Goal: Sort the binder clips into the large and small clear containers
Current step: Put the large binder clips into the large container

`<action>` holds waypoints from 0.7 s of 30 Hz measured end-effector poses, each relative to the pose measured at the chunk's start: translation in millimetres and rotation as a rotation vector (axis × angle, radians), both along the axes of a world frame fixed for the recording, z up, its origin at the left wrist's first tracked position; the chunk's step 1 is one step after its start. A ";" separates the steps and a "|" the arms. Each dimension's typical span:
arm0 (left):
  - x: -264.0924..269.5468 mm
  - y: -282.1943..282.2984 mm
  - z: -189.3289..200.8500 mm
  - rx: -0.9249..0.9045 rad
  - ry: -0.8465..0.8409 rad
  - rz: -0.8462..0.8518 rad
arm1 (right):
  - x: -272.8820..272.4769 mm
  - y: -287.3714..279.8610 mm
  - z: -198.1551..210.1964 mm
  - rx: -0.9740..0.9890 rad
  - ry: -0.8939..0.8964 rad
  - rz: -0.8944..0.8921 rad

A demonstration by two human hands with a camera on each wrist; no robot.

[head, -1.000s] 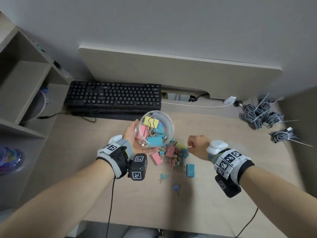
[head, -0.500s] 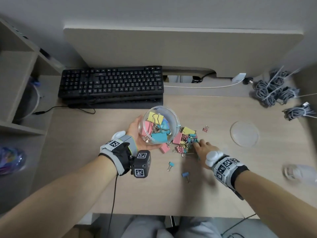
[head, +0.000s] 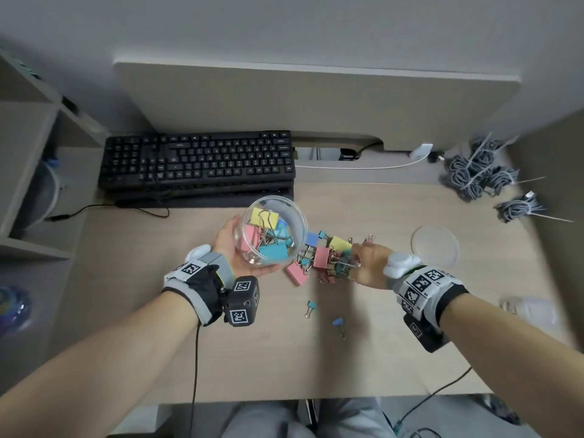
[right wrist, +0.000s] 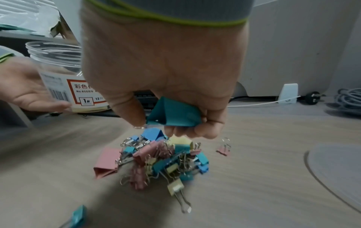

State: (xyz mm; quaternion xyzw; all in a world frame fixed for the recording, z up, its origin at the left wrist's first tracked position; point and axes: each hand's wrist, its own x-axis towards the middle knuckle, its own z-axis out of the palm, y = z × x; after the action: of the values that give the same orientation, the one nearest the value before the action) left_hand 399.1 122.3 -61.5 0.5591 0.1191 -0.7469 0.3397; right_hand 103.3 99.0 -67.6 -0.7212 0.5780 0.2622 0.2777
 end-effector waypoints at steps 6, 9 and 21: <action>15.9 10.1 -0.6 -0.010 -0.038 0.022 | 48.2 -13.5 -5.5 -0.094 0.015 0.025; 21.3 15.0 -0.5 -0.005 -0.048 0.045 | 68.4 -13.8 -19.5 -0.106 0.002 0.066; 22.9 16.5 -5.6 0.036 -0.046 0.045 | 75.5 -18.1 -24.0 -0.066 0.011 0.138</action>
State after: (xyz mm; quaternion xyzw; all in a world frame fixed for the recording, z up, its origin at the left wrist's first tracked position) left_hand 422.1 138.7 -67.1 0.5792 0.1374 -0.7238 0.3489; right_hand 178.7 80.8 -91.5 -0.7666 0.5368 0.2652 0.2318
